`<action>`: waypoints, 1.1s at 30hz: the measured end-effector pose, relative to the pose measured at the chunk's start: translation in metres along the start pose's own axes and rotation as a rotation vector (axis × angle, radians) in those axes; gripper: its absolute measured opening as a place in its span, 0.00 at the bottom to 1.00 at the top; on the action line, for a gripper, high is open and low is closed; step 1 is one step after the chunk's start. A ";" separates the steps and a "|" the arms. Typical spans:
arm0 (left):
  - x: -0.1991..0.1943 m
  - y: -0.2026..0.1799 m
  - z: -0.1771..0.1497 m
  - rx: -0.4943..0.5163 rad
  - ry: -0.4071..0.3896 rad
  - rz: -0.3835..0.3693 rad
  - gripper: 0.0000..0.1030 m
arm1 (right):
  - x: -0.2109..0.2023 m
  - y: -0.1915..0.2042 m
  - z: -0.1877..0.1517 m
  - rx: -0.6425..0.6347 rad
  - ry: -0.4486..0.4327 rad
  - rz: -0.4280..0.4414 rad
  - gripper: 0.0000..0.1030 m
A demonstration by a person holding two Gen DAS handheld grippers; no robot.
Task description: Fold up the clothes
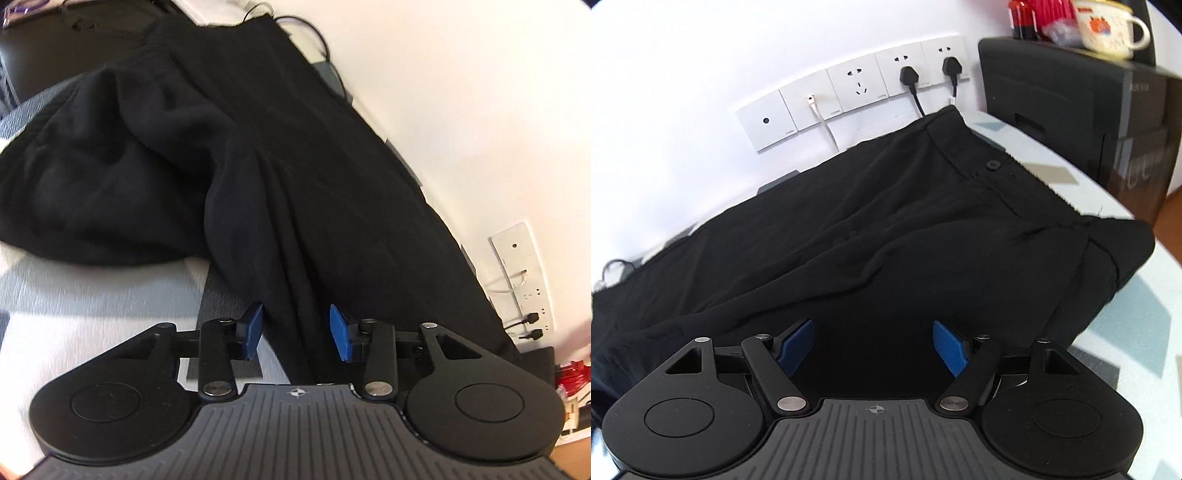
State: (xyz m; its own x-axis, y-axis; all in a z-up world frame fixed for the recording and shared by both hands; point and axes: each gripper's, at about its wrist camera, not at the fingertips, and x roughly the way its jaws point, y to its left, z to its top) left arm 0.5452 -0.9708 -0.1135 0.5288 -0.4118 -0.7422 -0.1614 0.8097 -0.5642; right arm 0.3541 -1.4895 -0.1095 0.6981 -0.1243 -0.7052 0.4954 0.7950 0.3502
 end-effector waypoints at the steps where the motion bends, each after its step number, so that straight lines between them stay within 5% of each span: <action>1: 0.002 -0.002 0.000 0.022 -0.001 0.008 0.39 | 0.000 -0.003 -0.001 0.024 0.008 0.001 0.67; 3: 0.005 -0.007 -0.003 0.062 -0.006 0.033 0.15 | -0.006 -0.016 0.001 0.069 0.006 -0.005 0.67; 4: 0.003 -0.009 -0.003 0.072 -0.009 0.050 0.12 | -0.010 -0.024 0.002 0.092 0.004 -0.010 0.67; 7: -0.009 -0.015 -0.005 0.091 -0.021 0.095 0.10 | -0.020 -0.045 0.004 0.161 -0.003 -0.023 0.67; 13: -0.064 -0.010 -0.017 0.086 -0.104 0.012 0.09 | -0.041 -0.091 0.009 0.304 -0.020 -0.055 0.68; 23: -0.050 0.027 -0.045 -0.036 0.017 0.138 0.09 | -0.055 -0.163 -0.013 0.569 -0.030 -0.104 0.67; 28: -0.044 0.018 -0.040 -0.003 0.009 0.179 0.23 | -0.045 -0.159 -0.008 0.571 -0.027 -0.055 0.67; 30: -0.042 0.021 -0.041 -0.036 0.005 0.192 0.37 | -0.040 -0.157 -0.006 0.571 -0.026 -0.034 0.67; 33: -0.041 0.033 -0.039 -0.110 0.002 0.186 0.42 | -0.034 -0.155 -0.002 0.572 -0.024 -0.003 0.66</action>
